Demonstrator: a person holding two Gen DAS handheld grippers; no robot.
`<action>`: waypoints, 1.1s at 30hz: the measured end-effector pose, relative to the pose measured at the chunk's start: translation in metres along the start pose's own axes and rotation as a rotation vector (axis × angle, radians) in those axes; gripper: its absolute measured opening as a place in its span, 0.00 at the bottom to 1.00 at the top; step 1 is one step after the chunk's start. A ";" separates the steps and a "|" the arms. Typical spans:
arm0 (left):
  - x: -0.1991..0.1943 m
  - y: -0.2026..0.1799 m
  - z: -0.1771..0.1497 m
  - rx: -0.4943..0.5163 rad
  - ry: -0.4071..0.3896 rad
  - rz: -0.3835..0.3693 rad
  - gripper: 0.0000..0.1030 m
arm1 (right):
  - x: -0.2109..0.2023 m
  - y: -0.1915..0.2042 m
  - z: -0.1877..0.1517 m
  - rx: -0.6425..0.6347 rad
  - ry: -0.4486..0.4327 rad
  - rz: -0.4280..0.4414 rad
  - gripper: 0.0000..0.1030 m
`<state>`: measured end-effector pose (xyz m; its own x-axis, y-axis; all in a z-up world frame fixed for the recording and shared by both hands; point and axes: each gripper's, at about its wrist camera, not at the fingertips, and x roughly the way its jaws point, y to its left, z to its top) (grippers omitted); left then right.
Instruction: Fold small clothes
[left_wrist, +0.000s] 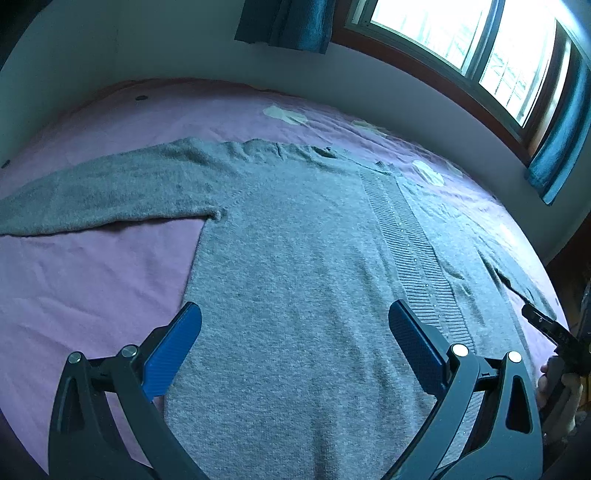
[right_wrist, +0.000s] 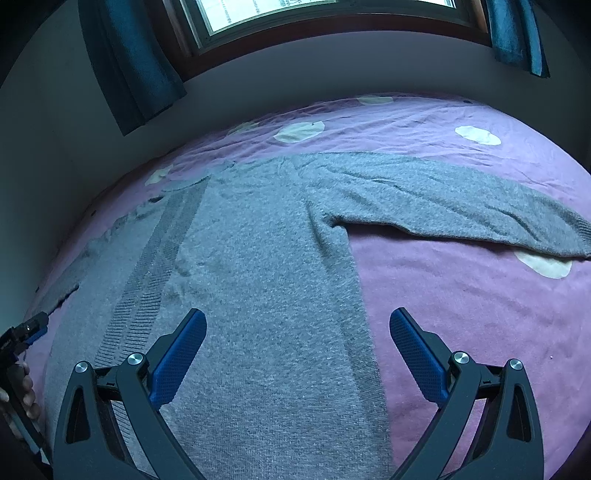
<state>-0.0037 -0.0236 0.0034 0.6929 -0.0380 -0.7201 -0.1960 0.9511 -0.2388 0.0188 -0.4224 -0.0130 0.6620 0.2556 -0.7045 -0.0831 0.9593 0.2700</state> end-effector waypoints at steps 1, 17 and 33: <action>0.000 0.000 0.000 -0.001 -0.001 0.001 0.98 | -0.002 -0.003 0.003 0.004 -0.002 -0.001 0.96; 0.011 0.003 -0.007 0.031 0.021 0.001 0.98 | -0.044 -0.174 0.036 0.400 -0.084 0.006 0.96; 0.025 0.011 -0.013 0.015 0.065 0.005 0.98 | -0.044 -0.315 0.017 0.872 -0.240 0.004 0.95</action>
<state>0.0025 -0.0184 -0.0252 0.6457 -0.0528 -0.7618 -0.1884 0.9558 -0.2259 0.0287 -0.7382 -0.0555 0.8086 0.1330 -0.5731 0.4435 0.5022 0.7424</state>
